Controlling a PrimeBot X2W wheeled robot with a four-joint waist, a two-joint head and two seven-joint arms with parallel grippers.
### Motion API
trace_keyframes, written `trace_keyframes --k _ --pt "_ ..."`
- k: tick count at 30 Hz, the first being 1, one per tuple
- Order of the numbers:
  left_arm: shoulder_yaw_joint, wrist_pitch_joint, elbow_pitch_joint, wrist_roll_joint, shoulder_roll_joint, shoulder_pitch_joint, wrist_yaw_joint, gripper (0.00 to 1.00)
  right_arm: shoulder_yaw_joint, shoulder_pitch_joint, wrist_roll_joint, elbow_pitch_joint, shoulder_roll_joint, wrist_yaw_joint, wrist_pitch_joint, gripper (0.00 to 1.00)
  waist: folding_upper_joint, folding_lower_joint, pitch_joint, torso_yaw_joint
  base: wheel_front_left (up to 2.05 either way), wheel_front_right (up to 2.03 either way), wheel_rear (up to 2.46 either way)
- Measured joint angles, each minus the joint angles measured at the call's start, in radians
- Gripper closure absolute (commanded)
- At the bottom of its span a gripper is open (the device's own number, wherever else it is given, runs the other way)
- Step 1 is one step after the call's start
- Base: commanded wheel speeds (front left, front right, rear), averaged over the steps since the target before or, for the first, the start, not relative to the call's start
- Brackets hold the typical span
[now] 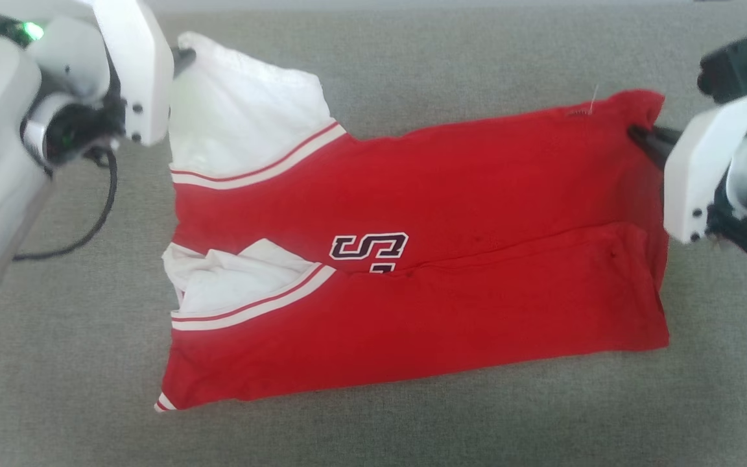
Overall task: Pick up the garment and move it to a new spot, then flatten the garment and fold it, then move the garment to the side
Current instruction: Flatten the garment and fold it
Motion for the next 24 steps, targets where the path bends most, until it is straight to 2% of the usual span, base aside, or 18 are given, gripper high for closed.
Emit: trace_keyframes --k 3,7,8,9,10,13,14,15,18,20,24 --pt "0.006 -0.001 -0.134 -0.010 0.062 0.063 0.046 1.00 -0.014 0.059 0.008 -0.066 -0.016 0.000 0.007 1.00 0.0000 0.0000 -0.014 0.007 0.00 0.00 0.00" --pt "0.006 0.004 -0.357 -0.018 0.159 0.163 0.137 1.00 -0.042 0.144 0.022 -0.145 -0.039 0.000 0.016 1.00 0.0000 0.0000 -0.027 0.013 0.00 0.00 0.00" --pt "0.006 0.004 -0.357 -0.018 0.159 0.163 0.137 1.00 -0.042 0.144 0.022 -0.145 -0.039 0.000 0.016 1.00 0.0000 0.0000 -0.027 0.013 0.00 0.00 0.00" --pt "0.012 0.004 -0.473 -0.030 0.209 0.219 0.194 1.00 -0.063 0.191 0.029 -0.172 -0.048 0.000 0.027 1.00 0.0000 0.0000 -0.031 0.014 0.00 0.00 0.00" --pt "0.012 0.004 -0.473 -0.030 0.209 0.219 0.194 1.00 -0.063 0.191 0.029 -0.172 -0.048 0.000 0.027 1.00 0.0000 0.0000 -0.031 0.014 0.00 0.00 0.00" --pt "0.010 0.016 -0.633 -0.040 0.288 0.302 0.285 1.00 -0.092 0.265 0.040 -0.209 -0.058 0.000 0.045 1.00 0.0000 0.0000 -0.035 0.017 0.00 0.00 0.00" --pt "0.011 0.016 -0.724 -0.054 0.334 0.356 0.343 1.00 -0.107 0.310 0.050 -0.225 -0.068 0.000 0.060 1.00 0.0000 0.0000 -0.034 0.019 0.00 0.00 0.00" --pt "0.011 0.016 -0.724 -0.054 0.334 0.356 0.343 1.00 -0.107 0.310 0.050 -0.225 -0.068 0.000 0.060 1.00 0.0000 0.0000 -0.034 0.019 0.00 0.00 0.00" --pt "0.007 0.008 -0.829 -0.081 0.388 0.435 0.412 1.00 -0.129 0.370 0.051 -0.232 -0.079 0.000 0.074 1.00 0.0000 0.0000 -0.033 0.022 0.00 0.00 0.00" --pt "0.004 -0.002 -0.867 -0.099 0.407 0.483 0.440 1.00 -0.132 0.396 0.051 -0.225 -0.077 0.000 0.076 1.00 0.0000 0.0000 -0.032 0.023 0.00 0.00 0.00" --pt "-0.016 -0.028 -0.871 -0.135 0.405 0.555 0.447 1.00 -0.114 0.418 0.065 -0.176 -0.062 0.000 0.083 1.00 0.0000 -0.0001 -0.032 0.025 0.00 0.00 0.00"
